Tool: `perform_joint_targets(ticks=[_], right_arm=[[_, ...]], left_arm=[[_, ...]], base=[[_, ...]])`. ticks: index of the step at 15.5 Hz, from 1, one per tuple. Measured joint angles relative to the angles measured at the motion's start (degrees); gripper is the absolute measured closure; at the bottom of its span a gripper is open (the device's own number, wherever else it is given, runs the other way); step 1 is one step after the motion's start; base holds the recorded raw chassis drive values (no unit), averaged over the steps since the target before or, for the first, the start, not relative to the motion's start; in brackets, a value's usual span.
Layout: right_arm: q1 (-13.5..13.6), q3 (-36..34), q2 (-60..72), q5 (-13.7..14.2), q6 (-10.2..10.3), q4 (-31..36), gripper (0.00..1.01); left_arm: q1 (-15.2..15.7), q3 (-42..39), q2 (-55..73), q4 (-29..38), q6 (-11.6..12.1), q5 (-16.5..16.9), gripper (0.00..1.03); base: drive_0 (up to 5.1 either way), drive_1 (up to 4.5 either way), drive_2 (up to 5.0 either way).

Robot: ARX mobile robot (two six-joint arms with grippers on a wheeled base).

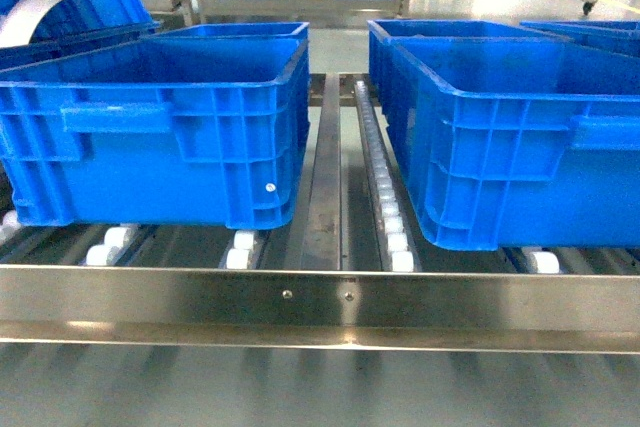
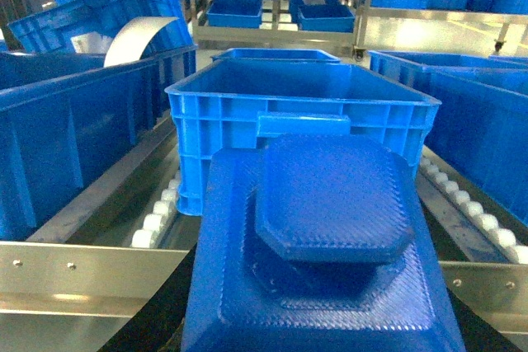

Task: Sort blue parts and orange caps into right shelf containers

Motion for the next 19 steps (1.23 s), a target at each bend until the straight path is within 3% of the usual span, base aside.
perform_joint_targets(ticks=[6,19], right_arm=[[0.00,0.00,0.00,0.00,0.02,0.00,0.57],[0.00,0.00,0.00,0.00,0.00,0.00,0.57]], left_arm=[[0.00,0.00,0.00,-0.02,0.00,0.00,0.61],[0.00,0.00,0.00,0.00,0.00,0.00,0.61]], base=[[0.0,4.26,-4.3],[0.0,0.00,0.0]])
